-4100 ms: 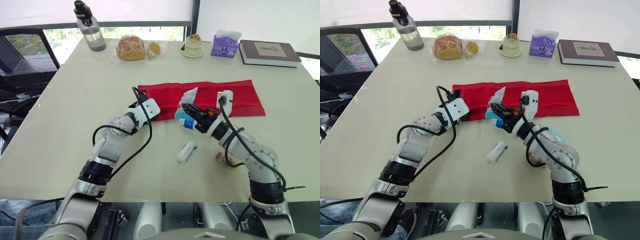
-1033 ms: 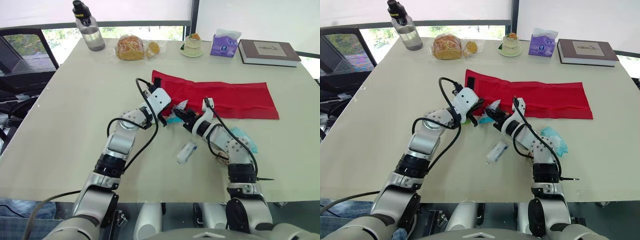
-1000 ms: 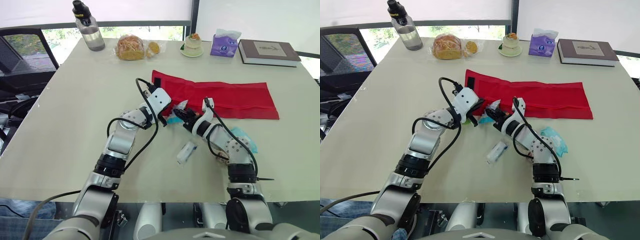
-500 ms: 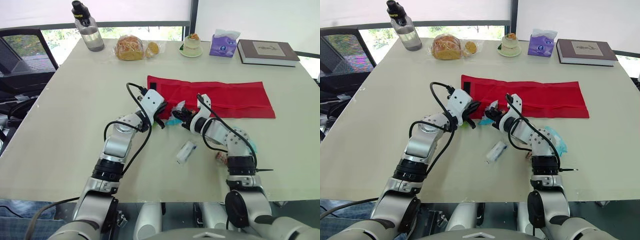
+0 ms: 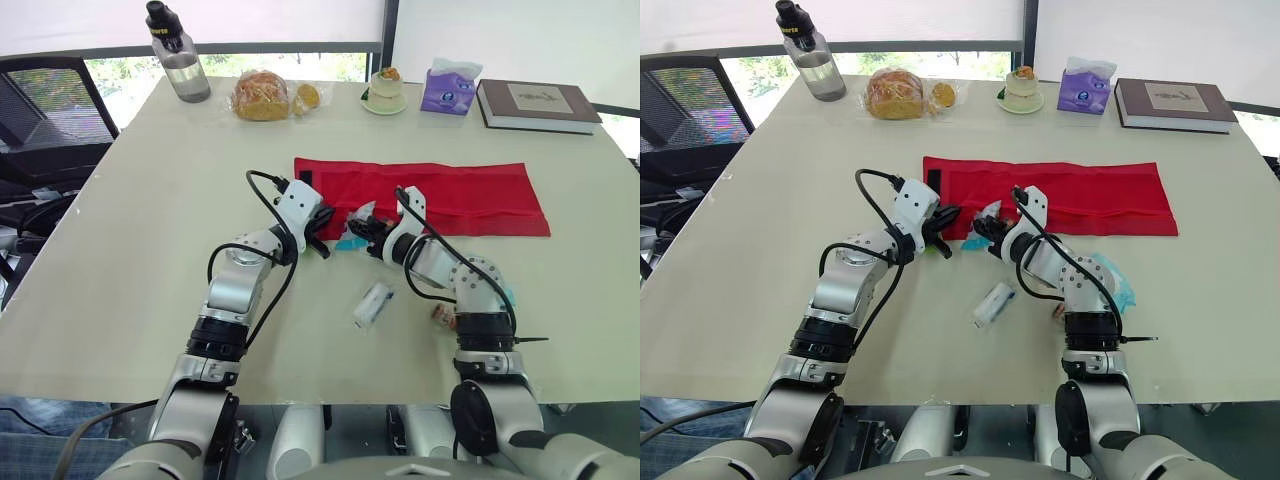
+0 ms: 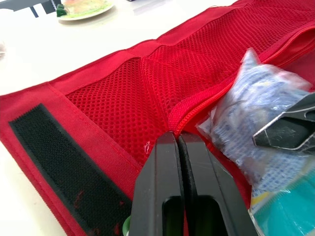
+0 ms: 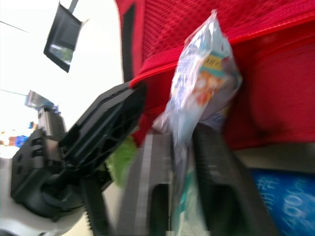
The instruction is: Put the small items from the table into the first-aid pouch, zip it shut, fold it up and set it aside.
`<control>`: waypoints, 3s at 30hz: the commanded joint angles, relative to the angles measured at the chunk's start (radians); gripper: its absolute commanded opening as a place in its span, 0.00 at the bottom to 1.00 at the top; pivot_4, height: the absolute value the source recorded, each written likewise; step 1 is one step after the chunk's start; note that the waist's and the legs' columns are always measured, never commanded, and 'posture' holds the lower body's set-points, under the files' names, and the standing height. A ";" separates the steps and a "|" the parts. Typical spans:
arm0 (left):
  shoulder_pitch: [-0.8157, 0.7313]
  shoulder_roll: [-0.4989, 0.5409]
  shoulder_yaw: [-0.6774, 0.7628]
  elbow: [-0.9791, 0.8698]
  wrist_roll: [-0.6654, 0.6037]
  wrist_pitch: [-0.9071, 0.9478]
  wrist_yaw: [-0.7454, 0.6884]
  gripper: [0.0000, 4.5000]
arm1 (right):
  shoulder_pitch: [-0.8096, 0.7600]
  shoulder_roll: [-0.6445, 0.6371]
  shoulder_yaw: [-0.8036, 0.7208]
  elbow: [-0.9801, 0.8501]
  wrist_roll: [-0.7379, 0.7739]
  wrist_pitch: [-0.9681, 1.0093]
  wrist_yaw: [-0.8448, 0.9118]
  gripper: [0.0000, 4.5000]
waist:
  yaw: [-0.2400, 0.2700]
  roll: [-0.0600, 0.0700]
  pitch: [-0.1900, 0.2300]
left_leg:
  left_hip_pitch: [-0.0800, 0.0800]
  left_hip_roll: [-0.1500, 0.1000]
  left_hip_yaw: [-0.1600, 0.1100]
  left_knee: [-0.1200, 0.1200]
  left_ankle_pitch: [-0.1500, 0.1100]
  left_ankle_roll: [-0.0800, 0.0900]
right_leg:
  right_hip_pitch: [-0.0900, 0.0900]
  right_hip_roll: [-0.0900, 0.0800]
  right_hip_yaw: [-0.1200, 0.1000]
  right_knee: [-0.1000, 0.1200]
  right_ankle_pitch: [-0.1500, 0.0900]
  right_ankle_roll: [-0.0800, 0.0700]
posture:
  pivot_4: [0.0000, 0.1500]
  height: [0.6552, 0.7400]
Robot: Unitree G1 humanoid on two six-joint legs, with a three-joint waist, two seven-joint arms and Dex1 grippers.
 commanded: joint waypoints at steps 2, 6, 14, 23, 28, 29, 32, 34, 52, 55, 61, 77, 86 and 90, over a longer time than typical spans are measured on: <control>-0.021 0.003 0.014 -0.002 -0.016 -0.029 -0.006 0.00 | 0.012 -0.006 -0.003 -0.025 -0.026 0.013 -0.015 0.83 | 0.003 0.000 0.000 | 0.000 0.000 0.000 0.000 0.000 0.000 | 0.000 0.000 0.000 0.000 0.000 0.000 | 1.00 1.00; -0.029 0.002 0.015 0.016 -0.018 -0.035 -0.007 0.00 | 0.023 -0.019 -0.001 -0.064 -0.022 0.032 -0.021 0.96 | 0.005 0.000 0.000 | 0.000 0.000 0.000 0.000 0.000 0.000 | 0.001 -0.001 0.000 0.000 0.000 0.000 | 1.00 1.00; -0.044 -0.004 0.019 0.041 -0.032 -0.038 -0.008 0.00 | 0.045 -0.087 0.045 -0.132 -0.075 0.063 -0.006 0.96 | 0.005 0.000 0.000 | 0.000 0.000 0.000 0.000 0.000 0.000 | 0.001 -0.001 0.000 -0.001 0.000 0.000 | 1.00 1.00; -0.044 -0.011 0.010 0.044 -0.032 -0.038 -0.011 0.00 | 0.066 -0.100 0.073 -0.144 -0.128 0.045 0.015 0.96 | 0.005 0.000 0.000 | 0.000 -0.001 0.000 0.000 0.000 0.000 | 0.001 -0.001 0.000 -0.001 0.000 0.001 | 1.00 1.00; -0.045 -0.010 0.011 0.047 -0.031 -0.039 -0.011 0.00 | 0.088 -0.115 0.078 -0.153 -0.152 0.037 0.024 0.85 | 0.005 0.000 0.000 | 0.000 -0.001 0.000 0.000 0.000 0.000 | 0.001 -0.001 0.000 -0.001 0.000 0.001 | 1.00 1.00; -0.044 -0.010 0.011 0.047 -0.031 -0.039 -0.011 0.00 | 0.093 -0.120 0.079 -0.156 -0.157 0.038 0.028 0.85 | 0.006 0.000 0.000 | 0.000 -0.001 0.000 0.000 0.000 0.000 | 0.001 -0.001 0.000 -0.001 0.000 0.001 | 1.00 1.00; -0.041 -0.010 0.010 0.044 -0.030 -0.041 -0.011 0.00 | 0.103 -0.133 0.085 -0.162 -0.171 0.040 0.036 0.58 | 0.006 0.000 0.000 | 0.000 -0.001 0.000 0.000 0.000 0.000 | 0.001 -0.001 0.000 -0.001 0.000 0.001 | 1.00 1.00; -0.040 -0.010 0.009 0.043 -0.030 -0.041 -0.011 0.00 | 0.105 -0.135 0.089 -0.162 -0.180 0.038 0.038 0.38 | 0.005 0.000 0.000 | 0.000 -0.001 0.000 0.000 0.000 0.000 | 0.001 -0.001 0.000 -0.001 0.000 0.001 | 1.00 1.00; -0.033 -0.013 -0.003 0.036 -0.029 -0.045 -0.024 0.00 | 0.087 -0.078 0.079 -0.162 -0.180 0.046 0.045 0.23 | 0.002 0.000 0.000 | 0.000 0.000 0.000 0.000 0.000 0.000 | 0.001 0.000 0.000 -0.001 0.000 0.001 | 1.00 1.00; -0.031 -0.015 -0.007 0.029 -0.031 -0.046 -0.032 0.00 | 0.067 -0.059 0.085 -0.124 -0.198 0.027 0.053 0.23 | 0.000 0.000 0.000 | 0.000 0.000 0.000 0.000 0.000 0.000 | 0.001 0.000 0.000 -0.001 0.000 0.001 | 1.00 1.00; -0.023 -0.011 -0.016 0.012 -0.030 -0.048 -0.052 0.00 | 0.017 -0.017 0.076 -0.036 -0.227 -0.015 0.066 0.23 | -0.001 0.000 0.000 | 0.000 0.000 0.000 0.000 0.000 0.000 | 0.001 0.000 0.000 -0.001 0.000 0.001 | 1.00 1.00; 0.012 -0.013 -0.023 -0.030 -0.042 -0.015 -0.079 0.00 | -0.113 0.109 -0.014 0.166 -0.234 -0.205 0.024 0.23 | -0.004 0.000 -0.001 | 0.001 0.000 0.000 0.000 0.000 0.000 | 0.001 0.000 0.000 0.000 0.001 0.000 | 1.00 1.00; 0.011 -0.013 -0.029 -0.027 -0.053 -0.003 -0.095 0.00 | -0.124 0.143 -0.005 0.192 -0.167 -0.309 -0.043 0.23 | -0.004 0.000 -0.001 | 0.002 0.000 0.000 0.000 0.000 0.000 | 0.001 0.000 0.000 0.000 0.002 0.000 | 1.00 1.00; -0.001 -0.004 -0.012 0.000 -0.066 -0.001 -0.098 0.00 | -0.091 0.120 0.032 0.155 -0.150 -0.278 -0.045 0.23 | -0.004 0.000 -0.001 | 0.002 0.000 0.000 0.000 0.000 0.000 | 0.001 0.000 0.000 0.000 0.002 0.000 | 1.00 1.00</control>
